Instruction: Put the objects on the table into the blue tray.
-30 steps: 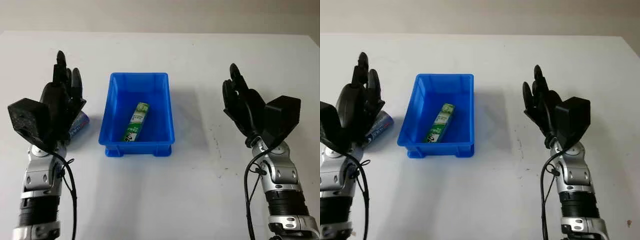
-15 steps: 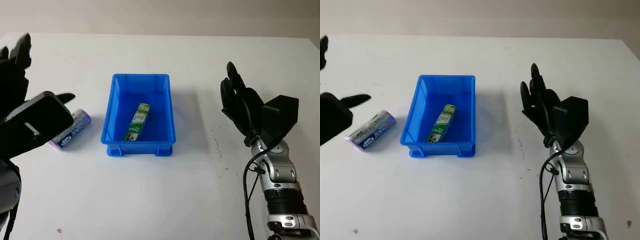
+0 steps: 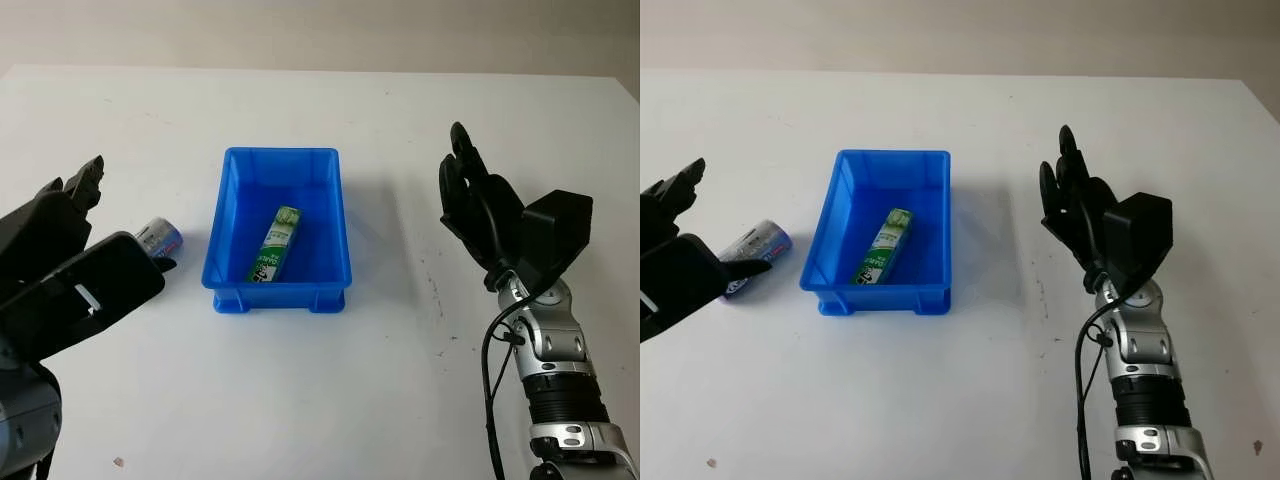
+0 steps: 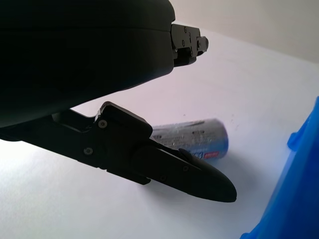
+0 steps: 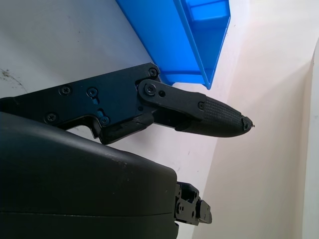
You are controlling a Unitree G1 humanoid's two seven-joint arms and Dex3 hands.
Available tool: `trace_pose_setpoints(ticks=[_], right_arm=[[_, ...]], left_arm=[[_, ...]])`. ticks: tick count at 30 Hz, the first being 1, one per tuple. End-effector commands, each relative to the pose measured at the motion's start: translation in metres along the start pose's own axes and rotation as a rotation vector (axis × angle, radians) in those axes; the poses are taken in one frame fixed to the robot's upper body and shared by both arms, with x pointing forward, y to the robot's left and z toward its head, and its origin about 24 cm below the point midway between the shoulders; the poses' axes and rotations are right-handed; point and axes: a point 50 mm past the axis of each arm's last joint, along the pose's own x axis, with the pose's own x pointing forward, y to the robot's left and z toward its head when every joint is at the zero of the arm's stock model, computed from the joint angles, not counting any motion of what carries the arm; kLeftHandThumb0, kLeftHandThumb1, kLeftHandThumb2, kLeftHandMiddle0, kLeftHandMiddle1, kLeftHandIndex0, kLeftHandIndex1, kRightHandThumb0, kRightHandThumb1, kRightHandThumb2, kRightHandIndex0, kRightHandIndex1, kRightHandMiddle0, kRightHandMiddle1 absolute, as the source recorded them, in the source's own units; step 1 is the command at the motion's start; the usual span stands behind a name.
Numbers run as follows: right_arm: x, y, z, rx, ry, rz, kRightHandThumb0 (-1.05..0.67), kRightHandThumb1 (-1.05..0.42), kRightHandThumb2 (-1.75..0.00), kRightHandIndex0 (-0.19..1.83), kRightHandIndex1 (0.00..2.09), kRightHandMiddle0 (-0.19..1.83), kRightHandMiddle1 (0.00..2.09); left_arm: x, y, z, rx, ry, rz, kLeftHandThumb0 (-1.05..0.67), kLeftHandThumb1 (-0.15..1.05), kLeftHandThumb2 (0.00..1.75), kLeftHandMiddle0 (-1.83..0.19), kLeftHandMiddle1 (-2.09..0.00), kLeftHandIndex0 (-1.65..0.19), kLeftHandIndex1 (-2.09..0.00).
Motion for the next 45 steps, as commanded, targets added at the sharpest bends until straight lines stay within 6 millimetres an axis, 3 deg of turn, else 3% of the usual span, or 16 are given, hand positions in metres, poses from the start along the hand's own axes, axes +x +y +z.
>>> trace_pose_setpoints(ticks=[1,11,16,17,18,19,20,22,26,29,32,34,36,39,42,45], right_arm=[[0.002,-0.004,0.005,0.016,-0.038,-0.009,-0.72,-1.05,-0.66,-0.19,0.00,-0.19,0.00],[0.003,-0.007,0.008,0.021,-0.041,-0.011,-0.70,-1.05,-0.67,-0.19,0.00,-0.19,0.00],[0.002,-0.006,0.009,0.033,-0.048,-0.018,-0.70,-1.05,-0.66,-0.19,0.00,-0.19,0.00],[0.002,-0.006,0.009,0.034,-0.046,-0.017,-0.70,-1.05,-0.66,-0.19,0.00,-0.19,0.00],[0.002,-0.006,0.009,0.036,-0.046,-0.015,-0.71,-1.05,-0.66,-0.19,0.00,-0.19,0.00],[0.002,-0.007,0.009,0.034,-0.047,-0.014,-0.70,-1.05,-0.66,-0.19,0.00,-0.19,0.00],[0.001,-0.007,0.009,0.031,-0.050,-0.015,-0.70,-1.05,-0.66,-0.19,0.00,-0.19,0.00],[0.001,-0.007,0.009,0.034,-0.052,-0.018,-0.70,-1.05,-0.66,-0.19,0.00,-0.19,0.00],[-0.001,-0.008,0.007,0.030,-0.054,-0.015,-0.70,-1.05,-0.65,-0.19,0.00,-0.19,0.00],[-0.001,-0.008,0.007,0.026,-0.057,-0.018,-0.69,-1.05,-0.66,-0.19,0.00,-0.19,0.00],[-0.002,-0.008,0.007,0.028,-0.055,-0.019,-0.69,-1.05,-0.65,-0.19,0.00,-0.19,0.00],[-0.002,-0.008,0.007,0.033,-0.048,-0.014,-0.69,-1.05,-0.64,-0.19,0.00,-0.19,0.00],[-0.002,-0.009,0.007,0.034,-0.051,-0.010,-0.68,-1.05,-0.65,-0.19,0.00,-0.19,0.00],[-0.002,-0.008,0.007,0.029,-0.054,-0.013,-0.68,-1.05,-0.65,-0.19,0.00,-0.19,0.00],[-0.002,-0.009,0.007,0.028,-0.051,-0.014,-0.68,-1.05,-0.64,-0.19,0.00,-0.19,0.00],[-0.002,-0.008,0.007,0.029,-0.052,-0.017,-0.69,-1.05,-0.64,-0.19,0.00,-0.19,0.00]], left_arm=[[0.004,-0.012,-0.006,0.006,0.036,-0.050,-0.83,0.98,0.05,0.10,-0.04,0.09,-0.05],[0.015,-0.051,-0.007,0.140,0.059,-0.189,-0.92,1.02,0.07,0.14,-0.05,0.13,-0.04],[0.023,-0.069,-0.003,0.271,0.113,-0.111,-0.88,1.04,0.06,0.04,-0.10,0.09,-0.06],[0.025,-0.072,-0.003,0.292,0.121,-0.085,-0.85,1.04,0.06,0.08,-0.49,0.04,-0.10],[0.028,-0.074,-0.003,0.315,0.131,-0.055,-0.82,1.04,0.06,0.11,-1.10,-0.08,-0.18],[0.030,-0.077,-0.003,0.335,0.139,-0.018,-0.79,1.04,0.06,0.07,-1.45,-0.15,-0.36],[0.033,-0.078,-0.003,0.349,0.147,0.016,-0.77,1.04,0.06,-0.01,-1.73,-0.10,-0.76],[0.039,-0.082,-0.003,0.381,0.166,0.069,-0.68,1.04,0.09,-0.22,-2.01,-0.02,-1.26],[0.053,-0.086,-0.005,0.569,0.208,0.128,-0.63,1.05,0.29,-0.71,-2.09,0.13,-1.49],[0.059,-0.086,-0.005,0.667,0.212,0.144,-0.62,1.05,0.43,-0.71,-2.09,0.12,-1.62],[0.063,-0.084,-0.004,0.684,0.211,0.158,-0.62,1.05,0.50,-0.75,-2.09,0.10,-1.96],[0.064,-0.083,-0.003,0.669,0.198,0.181,-0.59,1.05,0.48,-0.79,-2.09,-0.06,-2.07],[0.066,-0.081,-0.003,0.662,0.178,0.210,-0.56,1.05,0.47,-1.01,-2.09,-0.24,-2.09],[0.067,-0.077,-0.002,0.630,0.145,0.247,-0.47,1.05,0.44,-1.27,-2.09,-0.35,-2.09],[0.067,-0.069,-0.002,0.617,0.117,0.287,-0.45,1.05,0.42,-1.30,-2.09,-0.38,-2.09],[0.065,-0.058,0.001,0.608,0.080,0.322,-0.45,1.05,0.40,-1.19,-2.09,-0.28,-2.09]])
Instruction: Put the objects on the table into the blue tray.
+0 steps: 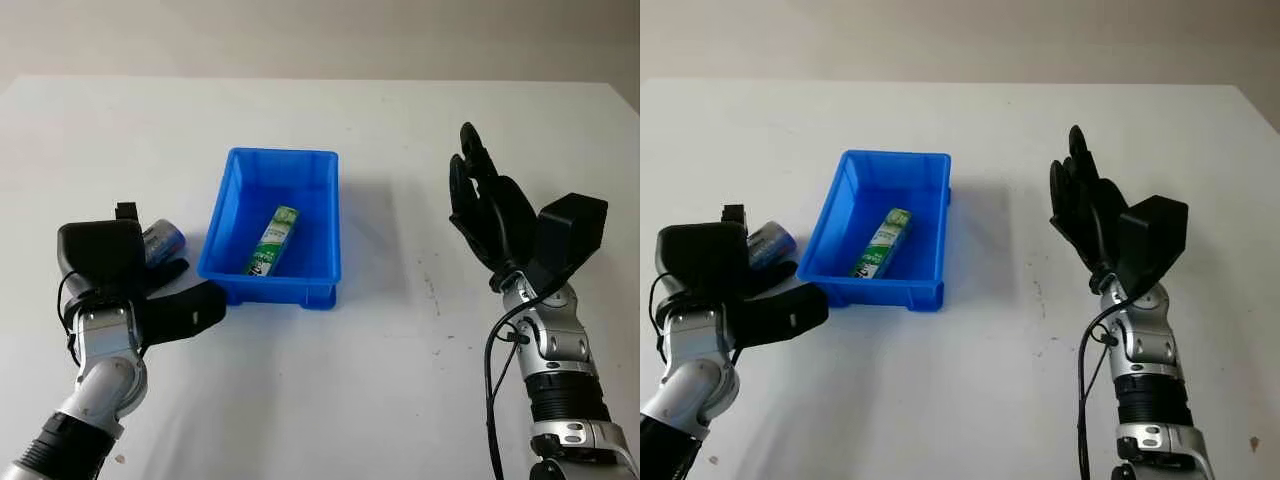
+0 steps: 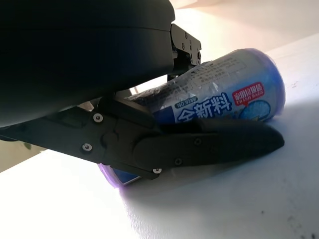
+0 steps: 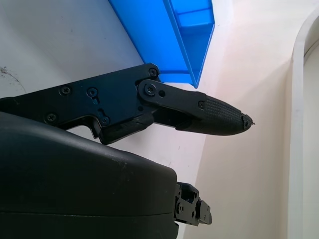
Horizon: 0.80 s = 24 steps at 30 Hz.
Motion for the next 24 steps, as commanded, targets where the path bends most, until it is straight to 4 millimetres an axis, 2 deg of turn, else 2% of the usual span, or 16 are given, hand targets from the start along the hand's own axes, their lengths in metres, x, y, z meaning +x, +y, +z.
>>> trace_pose_setpoints(ticks=[1,3,5,6,10,11,13,14,15,16,17,18,20,22,24], right_arm=[[-0.001,-0.002,0.006,-0.007,-0.029,-0.006,-0.69,-1.05,-0.64,-0.19,0.00,-0.19,0.00],[-0.001,-0.002,0.006,-0.001,-0.030,-0.006,-0.69,-1.05,-0.63,-0.19,0.00,-0.19,0.00],[-0.001,-0.002,0.006,0.005,-0.030,-0.008,-0.69,-1.05,-0.63,-0.19,0.00,-0.19,0.00],[-0.001,-0.002,0.006,0.007,-0.029,-0.009,-0.69,-1.05,-0.63,-0.19,0.00,-0.19,0.00],[-0.001,-0.002,0.006,-0.001,-0.033,-0.014,-0.69,-1.05,-0.62,-0.19,0.00,-0.19,0.00],[-0.001,-0.002,0.006,0.002,-0.032,-0.015,-0.69,-1.05,-0.62,-0.19,0.00,-0.19,0.00],[-0.001,-0.001,0.005,0.007,-0.031,-0.013,-0.69,-1.05,-0.62,-0.19,0.00,-0.19,0.00],[-0.001,-0.001,0.004,0.008,-0.030,-0.011,-0.69,-1.05,-0.62,-0.19,0.00,-0.19,0.00],[-0.001,-0.002,0.004,0.008,-0.030,-0.008,-0.69,-1.05,-0.62,-0.19,0.00,-0.19,0.00],[-0.002,-0.002,0.003,0.009,-0.028,-0.006,-0.70,-1.05,-0.62,-0.19,0.00,-0.19,0.00],[-0.002,-0.001,0.003,0.010,-0.027,-0.005,-0.70,-1.05,-0.62,-0.19,0.00,-0.19,0.00],[-0.002,-0.001,0.003,0.009,-0.028,-0.002,-0.70,-1.05,-0.62,-0.19,0.00,-0.19,0.00],[-0.002,-0.001,0.003,0.009,-0.029,0.002,-0.69,-1.05,-0.62,-0.19,0.00,-0.19,0.00],[-0.002,0.000,0.003,0.010,-0.032,0.001,-0.69,-1.05,-0.62,-0.19,0.00,-0.19,0.00],[-0.002,0.001,0.003,0.011,-0.037,0.003,-0.69,-1.05,-0.62,-0.19,0.00,-0.19,0.00]], left_arm=[[0.002,0.011,-0.007,-0.006,-0.001,0.047,-0.44,1.05,0.42,-1.15,-2.09,-0.23,-2.09],[0.005,0.023,-0.011,-0.009,-0.010,0.058,-0.44,1.05,0.45,-1.05,-2.09,-0.16,-2.09],[0.007,0.036,-0.014,-0.023,-0.013,0.099,-0.45,1.05,0.42,-0.91,-2.09,-0.18,-2.09],[0.008,0.042,-0.015,-0.032,-0.018,0.123,-0.44,1.05,0.35,-0.91,-2.09,-0.29,-2.09],[0.013,0.066,-0.020,-0.078,-0.052,0.219,-0.39,1.05,0.19,-1.15,-2.09,-0.59,-2.09],[0.013,0.072,-0.020,-0.091,-0.065,0.240,-0.40,1.05,0.18,-1.16,-2.09,-0.58,-2.09],[0.014,0.082,-0.022,-0.119,-0.096,0.278,-0.40,1.04,0.24,-1.12,-2.09,-0.53,-2.09],[0.014,0.087,-0.022,-0.129,-0.111,0.292,-0.38,1.00,0.34,-1.12,-2.09,-0.51,-2.09],[0.014,0.091,-0.022,-0.132,-0.123,0.307,-0.33,0.88,0.61,-1.11,-2.09,-0.43,-2.09],[0.014,0.095,-0.022,-0.124,-0.140,0.327,-0.27,0.78,0.83,-1.06,-2.09,-0.33,-1.97],[0.014,0.098,-0.022,-0.123,-0.152,0.345,-0.24,0.77,0.88,-1.03,-2.09,-0.33,-1.85],[0.014,0.101,-0.022,-0.127,-0.164,0.365,-0.22,0.78,0.88,-1.01,-2.09,-0.32,-1.89],[0.014,0.106,-0.022,-0.135,-0.177,0.393,-0.21,0.83,0.83,-1.03,-2.09,-0.43,-2.05],[0.015,0.112,-0.023,-0.141,-0.186,0.431,-0.21,0.89,0.71,-1.02,-2.09,-0.47,-2.09],[0.015,0.119,-0.023,-0.149,-0.195,0.478,-0.20,0.91,0.66,-1.02,-2.09,-0.50,-2.09]])
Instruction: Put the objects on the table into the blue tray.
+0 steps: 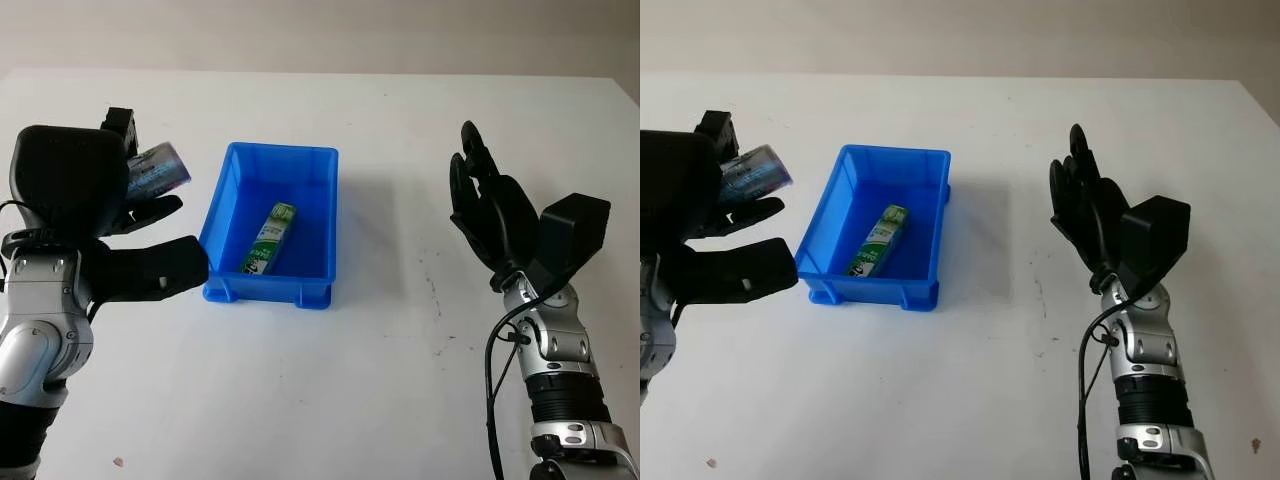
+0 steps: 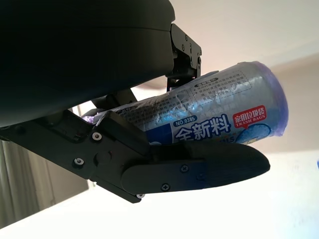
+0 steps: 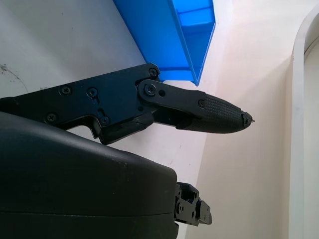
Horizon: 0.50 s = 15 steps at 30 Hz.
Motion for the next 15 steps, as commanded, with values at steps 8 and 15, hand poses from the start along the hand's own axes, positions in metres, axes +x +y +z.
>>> trace_pose_setpoints(ticks=[8,15], right_arm=[[-0.002,0.002,0.001,-0.005,-0.015,-0.015,-0.69,-1.05,-0.63,-0.19,0.00,-0.19,0.00],[-0.004,0.005,0.002,-0.007,-0.016,-0.017,-0.66,-1.05,-0.65,-0.19,0.00,-0.19,0.00]], left_arm=[[0.015,0.057,0.028,-0.121,-0.172,0.216,-0.20,1.04,0.30,-0.95,-2.09,-0.52,-1.39],[0.028,0.053,0.070,-0.229,-0.378,0.087,-0.18,0.97,0.54,-0.75,-2.09,-0.49,-2.08]])
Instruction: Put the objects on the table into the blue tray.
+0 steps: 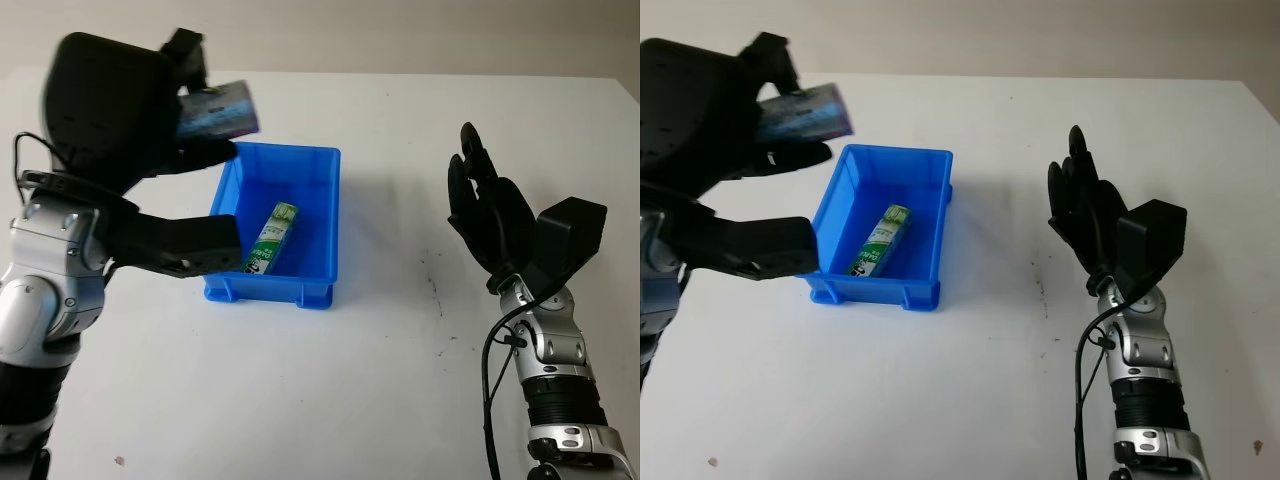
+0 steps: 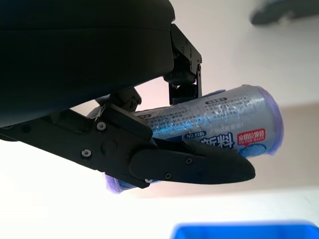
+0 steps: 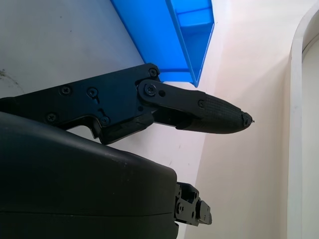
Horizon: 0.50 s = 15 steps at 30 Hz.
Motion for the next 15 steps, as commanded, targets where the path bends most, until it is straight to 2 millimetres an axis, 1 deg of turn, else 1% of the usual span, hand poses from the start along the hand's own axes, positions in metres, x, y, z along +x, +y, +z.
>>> trace_pose_setpoints(ticks=[1,3,4,5,6,7,9,10,11,12,13,14,15], right_arm=[[-0.003,0.001,0.002,-0.009,-0.009,-0.003,-0.66,-1.05,-0.65,-0.19,0.00,-0.19,0.00],[-0.004,0.000,0.002,-0.009,-0.006,-0.007,-0.67,-1.05,-0.64,-0.19,0.00,-0.19,0.00],[-0.004,0.000,0.001,-0.008,-0.006,-0.008,-0.67,-1.05,-0.64,-0.19,0.00,-0.19,0.00],[-0.005,0.000,0.001,-0.008,-0.004,-0.010,-0.67,-1.05,-0.65,-0.19,0.00,-0.19,0.00],[-0.005,0.000,0.001,-0.009,-0.003,-0.011,-0.67,-1.05,-0.64,-0.19,0.00,-0.19,0.00],[-0.006,0.000,0.001,-0.009,-0.002,-0.014,-0.66,-1.05,-0.65,-0.19,0.00,-0.19,0.00],[-0.007,0.000,0.002,-0.015,0.001,-0.019,-0.67,-1.05,-0.64,-0.19,0.00,-0.19,0.00],[-0.007,0.000,0.002,-0.015,-0.001,-0.018,-0.66,-1.05,-0.64,-0.19,0.00,-0.19,0.00],[-0.008,0.000,0.002,-0.016,-0.001,-0.018,-0.66,-1.05,-0.64,-0.19,0.00,-0.19,0.00],[-0.008,0.000,0.002,-0.009,-0.001,-0.019,-0.66,-1.05,-0.64,-0.19,0.00,-0.19,0.00],[-0.009,-0.001,0.002,-0.006,-0.002,-0.021,-0.66,-1.05,-0.63,-0.19,0.00,-0.19,0.00],[-0.009,-0.001,0.002,-0.006,-0.003,-0.023,-0.67,-1.05,-0.62,-0.19,0.00,-0.19,0.00],[-0.009,-0.002,0.002,-0.012,-0.002,-0.024,-0.67,-1.05,-0.62,-0.19,0.00,-0.19,0.00]], left_arm=[[0.009,0.001,0.007,-0.035,-0.031,-0.016,-0.16,0.93,0.64,-0.81,-2.09,-0.53,-2.09],[0.014,-0.007,0.013,-0.080,-0.053,-0.063,-0.14,0.88,0.74,-0.89,-2.09,-0.55,-2.09],[0.016,-0.010,0.016,-0.093,-0.068,-0.085,-0.16,0.92,0.57,-0.81,-2.09,-0.43,-1.90],[0.018,-0.014,0.018,-0.105,-0.092,-0.102,-0.16,0.98,0.45,-0.79,-2.09,-0.38,-1.82],[0.020,-0.018,0.020,-0.109,-0.117,-0.121,-0.16,1.01,0.39,-0.79,-2.09,-0.34,-1.86],[0.022,-0.022,0.022,-0.121,-0.131,-0.144,-0.15,1.01,0.34,-0.79,-2.09,-0.31,-2.00],[0.026,-0.029,0.026,-0.140,-0.140,-0.194,-0.13,1.04,0.35,-0.82,-2.09,-0.39,-2.07],[0.027,-0.032,0.029,-0.151,-0.142,-0.216,-0.14,1.04,0.35,-0.80,-2.09,-0.30,-2.08],[0.028,-0.036,0.031,-0.160,-0.145,-0.241,-0.17,1.05,0.31,-0.71,-2.09,-0.19,-1.96],[0.029,-0.040,0.031,-0.180,-0.143,-0.277,-0.18,1.05,0.28,-0.60,-2.09,-0.17,-1.80],[0.029,-0.044,0.031,-0.193,-0.146,-0.317,-0.20,1.05,0.26,-0.35,-2.09,-0.10,-1.60],[0.029,-0.048,0.030,-0.192,-0.148,-0.362,-0.28,1.05,0.23,-0.13,-1.78,-0.03,-1.27],[0.028,-0.051,0.029,-0.186,-0.153,-0.401,-0.33,1.05,0.22,-0.11,-1.32,-0.02,-0.97]])
